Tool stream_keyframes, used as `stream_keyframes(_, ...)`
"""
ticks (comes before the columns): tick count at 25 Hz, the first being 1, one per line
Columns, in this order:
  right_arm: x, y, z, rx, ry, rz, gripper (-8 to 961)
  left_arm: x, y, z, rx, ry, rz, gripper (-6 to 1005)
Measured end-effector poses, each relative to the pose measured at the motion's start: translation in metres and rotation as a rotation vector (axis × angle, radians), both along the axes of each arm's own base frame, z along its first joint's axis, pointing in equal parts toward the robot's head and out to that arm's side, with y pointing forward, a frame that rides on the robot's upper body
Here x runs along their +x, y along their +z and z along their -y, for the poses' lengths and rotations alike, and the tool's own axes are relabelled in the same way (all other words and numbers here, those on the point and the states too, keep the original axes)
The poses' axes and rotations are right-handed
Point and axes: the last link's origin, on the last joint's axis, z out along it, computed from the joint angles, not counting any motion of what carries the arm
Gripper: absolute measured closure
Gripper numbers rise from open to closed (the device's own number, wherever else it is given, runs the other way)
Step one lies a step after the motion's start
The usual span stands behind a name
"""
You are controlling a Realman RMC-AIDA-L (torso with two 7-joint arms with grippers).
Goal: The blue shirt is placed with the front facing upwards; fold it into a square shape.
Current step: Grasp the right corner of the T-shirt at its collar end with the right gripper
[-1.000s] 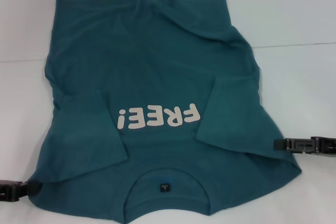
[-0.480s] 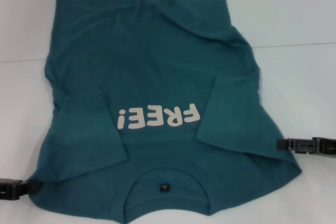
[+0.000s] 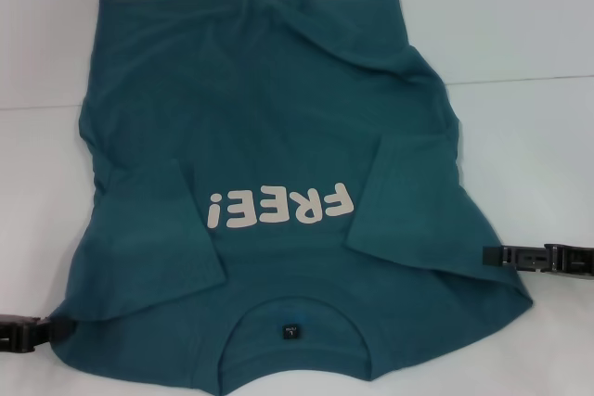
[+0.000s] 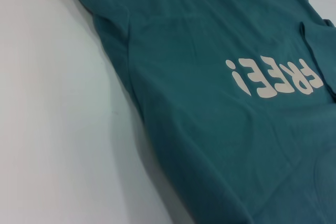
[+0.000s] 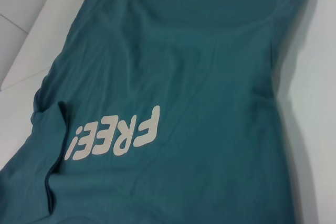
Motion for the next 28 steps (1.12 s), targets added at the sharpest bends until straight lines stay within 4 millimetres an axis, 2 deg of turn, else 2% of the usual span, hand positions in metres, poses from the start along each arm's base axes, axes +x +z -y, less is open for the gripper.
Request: stream_keyframes(28,0.0007,-0.0081,-0.0022,0.013,0.003,0.026,43,-0.0001,-0.0017,0.0006,0.000,0.003,0.003,999)
